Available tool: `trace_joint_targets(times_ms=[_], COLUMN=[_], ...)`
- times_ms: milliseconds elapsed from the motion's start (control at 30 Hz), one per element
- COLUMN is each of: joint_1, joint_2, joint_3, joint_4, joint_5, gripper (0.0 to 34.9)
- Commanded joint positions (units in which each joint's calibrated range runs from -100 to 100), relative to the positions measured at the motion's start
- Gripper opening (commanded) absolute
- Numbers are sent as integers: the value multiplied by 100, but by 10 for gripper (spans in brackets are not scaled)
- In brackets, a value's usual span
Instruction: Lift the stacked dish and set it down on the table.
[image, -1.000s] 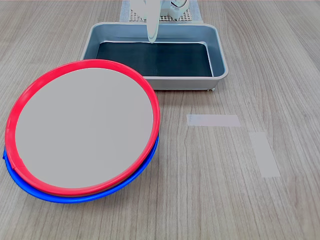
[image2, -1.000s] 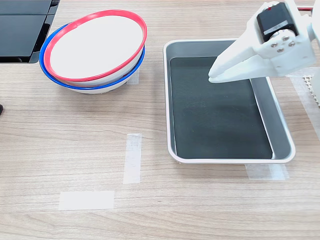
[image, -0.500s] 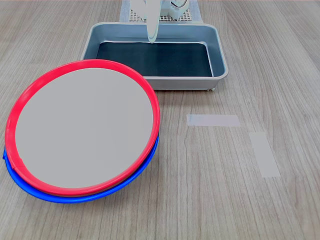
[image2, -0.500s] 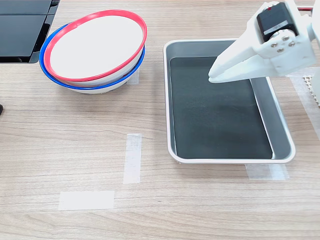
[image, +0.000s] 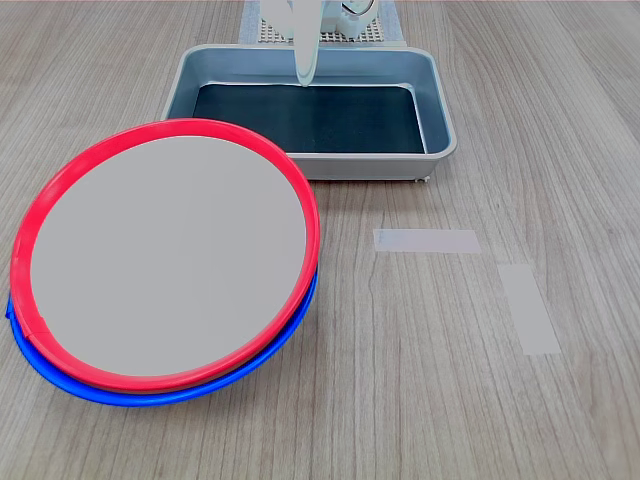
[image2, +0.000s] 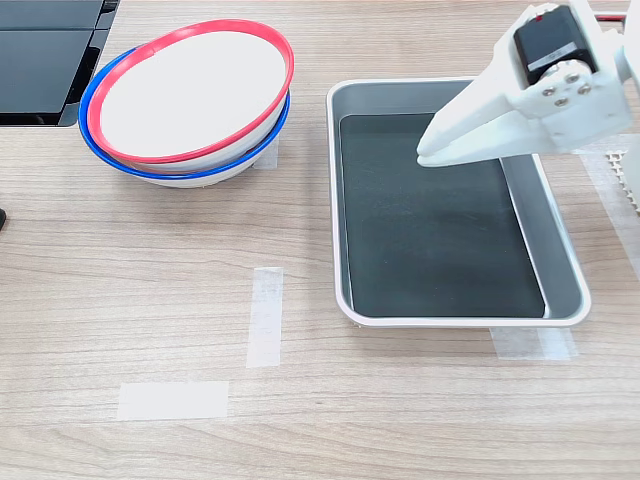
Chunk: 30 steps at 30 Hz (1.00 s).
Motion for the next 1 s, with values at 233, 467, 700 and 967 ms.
trace_joint_targets(times_ms=[233,467,700,967], joint_1=[54,450,497,723], joint_2=[469,2166,4614,6567], joint_3=[-337,-1730,-3605,-5416], joint_4=[-253,-360,-418,-352], joint_5=[386,747,615,303], gripper=[8,90,117,167])
